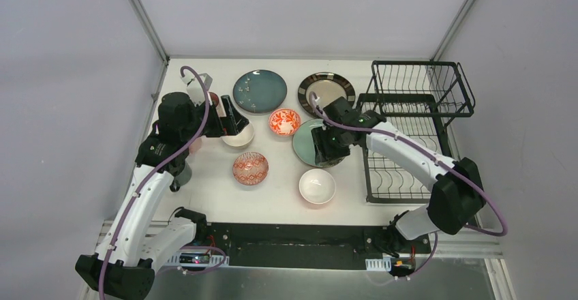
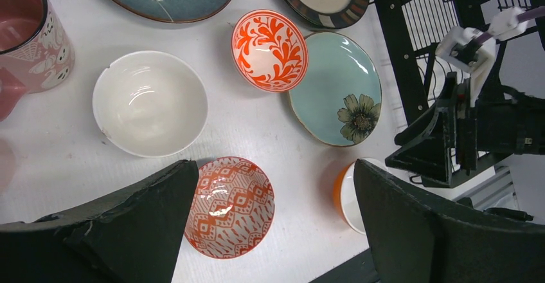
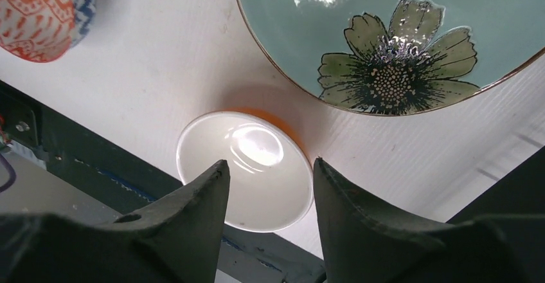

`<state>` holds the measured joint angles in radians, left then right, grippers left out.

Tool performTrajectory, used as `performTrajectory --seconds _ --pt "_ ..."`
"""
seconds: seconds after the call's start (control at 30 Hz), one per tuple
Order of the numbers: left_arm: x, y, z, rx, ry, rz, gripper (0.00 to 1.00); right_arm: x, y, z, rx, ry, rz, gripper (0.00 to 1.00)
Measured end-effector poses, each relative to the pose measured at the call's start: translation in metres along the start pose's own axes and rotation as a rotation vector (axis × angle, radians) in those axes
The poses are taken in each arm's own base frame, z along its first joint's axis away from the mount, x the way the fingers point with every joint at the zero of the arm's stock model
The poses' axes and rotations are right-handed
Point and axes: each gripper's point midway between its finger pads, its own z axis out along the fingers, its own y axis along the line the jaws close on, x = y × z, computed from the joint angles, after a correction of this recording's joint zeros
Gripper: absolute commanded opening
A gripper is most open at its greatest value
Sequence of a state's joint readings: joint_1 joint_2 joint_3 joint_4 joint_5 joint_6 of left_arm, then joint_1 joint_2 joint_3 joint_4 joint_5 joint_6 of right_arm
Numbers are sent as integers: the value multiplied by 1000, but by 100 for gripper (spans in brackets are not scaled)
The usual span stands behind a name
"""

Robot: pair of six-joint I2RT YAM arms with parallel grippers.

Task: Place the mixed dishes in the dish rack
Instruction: Pick up the bowl from the center of the board.

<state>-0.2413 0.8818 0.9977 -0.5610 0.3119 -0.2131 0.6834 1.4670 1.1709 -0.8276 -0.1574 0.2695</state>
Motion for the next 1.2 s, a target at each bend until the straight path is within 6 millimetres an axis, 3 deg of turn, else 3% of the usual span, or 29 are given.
performTrajectory --seconds 0.33,0.43,1.0,1.2 --pt "-2 3 -1 -21 -11 1 95 43 -16 41 38 176 14 52" --pt "-2 3 -1 -22 -10 0 95 48 -18 46 44 191 12 51" --pt "6 10 1 -54 22 -10 95 38 -18 54 36 157 -27 44" --pt "9 11 0 -59 33 -13 95 36 -18 56 33 148 -29 34"
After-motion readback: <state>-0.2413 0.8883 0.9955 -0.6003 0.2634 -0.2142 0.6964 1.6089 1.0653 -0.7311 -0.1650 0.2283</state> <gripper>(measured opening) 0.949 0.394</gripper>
